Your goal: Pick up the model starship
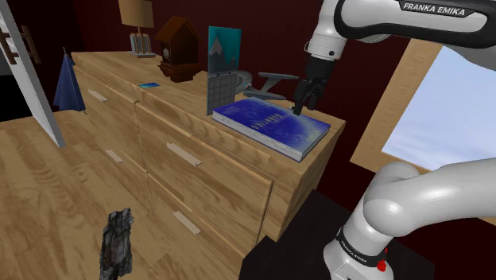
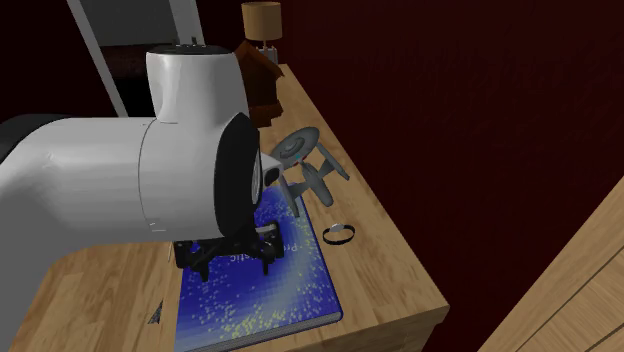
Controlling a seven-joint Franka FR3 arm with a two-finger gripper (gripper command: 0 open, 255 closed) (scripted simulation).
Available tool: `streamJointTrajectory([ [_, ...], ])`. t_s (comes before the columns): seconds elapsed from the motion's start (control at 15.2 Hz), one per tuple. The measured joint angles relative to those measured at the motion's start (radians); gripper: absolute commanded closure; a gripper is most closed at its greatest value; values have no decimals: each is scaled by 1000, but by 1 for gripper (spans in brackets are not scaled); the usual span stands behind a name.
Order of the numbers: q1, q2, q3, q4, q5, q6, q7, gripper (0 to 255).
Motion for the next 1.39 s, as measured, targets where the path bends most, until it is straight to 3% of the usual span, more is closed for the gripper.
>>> streamJointTrajectory([
  [0.13,0,22,-3,18,-4,2,-5,0],
  [0.59,7,312,-30,229,-43,38,-69,0],
  [0.99,7,579,-55,484,-68,14,-135,0],
  [1.39,2,863,-66,809,-80,-62,-194,0],
])
